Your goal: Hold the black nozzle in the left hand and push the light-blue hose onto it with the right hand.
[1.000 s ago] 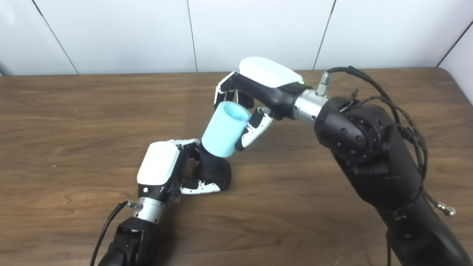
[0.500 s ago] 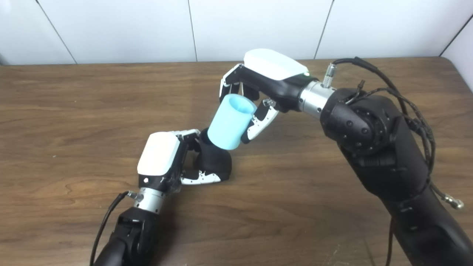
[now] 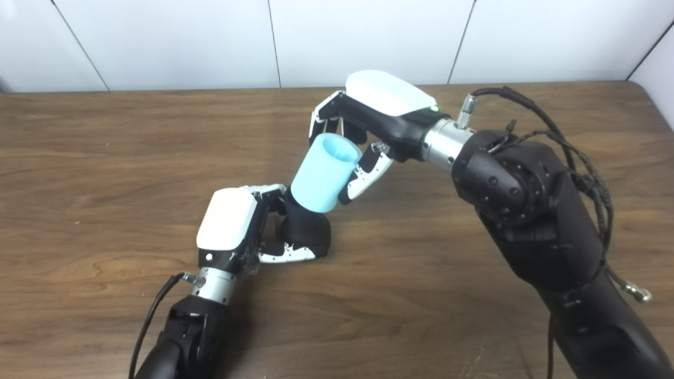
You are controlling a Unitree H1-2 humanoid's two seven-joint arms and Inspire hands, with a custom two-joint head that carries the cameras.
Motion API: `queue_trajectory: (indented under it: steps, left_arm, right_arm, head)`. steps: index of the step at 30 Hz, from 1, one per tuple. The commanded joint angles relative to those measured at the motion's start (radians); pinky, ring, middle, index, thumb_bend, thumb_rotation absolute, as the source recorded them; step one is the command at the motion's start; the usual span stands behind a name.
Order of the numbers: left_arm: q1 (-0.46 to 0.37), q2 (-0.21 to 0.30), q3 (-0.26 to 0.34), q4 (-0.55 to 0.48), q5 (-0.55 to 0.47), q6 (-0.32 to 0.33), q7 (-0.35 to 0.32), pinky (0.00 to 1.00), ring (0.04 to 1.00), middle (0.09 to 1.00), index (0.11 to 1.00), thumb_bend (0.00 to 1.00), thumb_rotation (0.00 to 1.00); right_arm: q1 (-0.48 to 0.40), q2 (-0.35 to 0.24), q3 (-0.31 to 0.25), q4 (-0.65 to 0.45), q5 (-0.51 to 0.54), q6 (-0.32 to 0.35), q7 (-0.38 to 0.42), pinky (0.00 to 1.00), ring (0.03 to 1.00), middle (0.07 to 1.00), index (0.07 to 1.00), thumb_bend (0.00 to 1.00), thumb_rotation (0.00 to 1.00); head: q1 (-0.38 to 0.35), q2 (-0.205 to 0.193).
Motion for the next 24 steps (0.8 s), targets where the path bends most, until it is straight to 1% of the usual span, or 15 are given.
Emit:
queue_trajectory:
  steps: [1, 7, 11, 14, 18, 21, 24]
  left_arm:
    - [0.015, 0.002, -0.012, 0.016, 0.021, 0.019, -0.039, 0.59, 0.534, 0.495, 0.480, 0.53, 0.00]
    - [0.017, 0.001, -0.013, 0.011, 0.024, 0.023, -0.046, 0.60, 0.538, 0.497, 0.479, 0.53, 0.00]
    - [0.019, -0.001, -0.011, 0.008, 0.022, 0.027, -0.049, 0.60, 0.534, 0.499, 0.478, 0.52, 0.00]
    - [0.019, -0.002, -0.010, 0.007, 0.022, 0.027, -0.050, 0.60, 0.538, 0.500, 0.478, 0.52, 0.00]
    - [0.017, -0.002, -0.011, 0.010, 0.027, 0.026, -0.043, 0.59, 0.523, 0.496, 0.480, 0.53, 0.00]
    - [0.017, -0.004, -0.010, 0.009, 0.024, 0.028, -0.047, 0.60, 0.533, 0.495, 0.480, 0.53, 0.00]
    - [0.017, -0.004, -0.011, 0.008, 0.028, 0.029, -0.048, 0.60, 0.532, 0.498, 0.479, 0.53, 0.00]
  right_arm:
    - [-0.031, -0.001, -0.019, -0.014, -0.001, -0.033, -0.041, 0.38, 0.391, 0.516, 0.495, 0.52, 0.00]
    - [-0.025, 0.013, -0.019, -0.002, -0.019, -0.038, -0.069, 0.39, 0.395, 0.519, 0.486, 0.52, 0.00]
    - [-0.021, 0.023, -0.016, -0.004, -0.026, -0.002, -0.057, 0.37, 0.390, 0.516, 0.492, 0.52, 0.00]
    - [-0.016, 0.029, -0.014, -0.005, -0.025, 0.007, -0.052, 0.36, 0.384, 0.512, 0.497, 0.52, 0.00]
    - [-0.008, 0.024, -0.001, -0.010, -0.036, -0.018, -0.051, 0.36, 0.388, 0.517, 0.491, 0.52, 0.00]
    - [-0.002, 0.014, 0.012, -0.014, -0.038, -0.037, -0.040, 0.35, 0.376, 0.515, 0.494, 0.52, 0.00]
    - [0.001, 0.006, 0.021, -0.017, -0.042, -0.041, -0.028, 0.36, 0.382, 0.521, 0.487, 0.52, 0.00]
  head:
    - [0.001, 0.003]
    - [0.003, 0.005]
    - [0.003, 0.006]
    - [0.005, 0.006]
    - [0.005, 0.009]
    - [0.008, 0.011]
    - [0.009, 0.013]
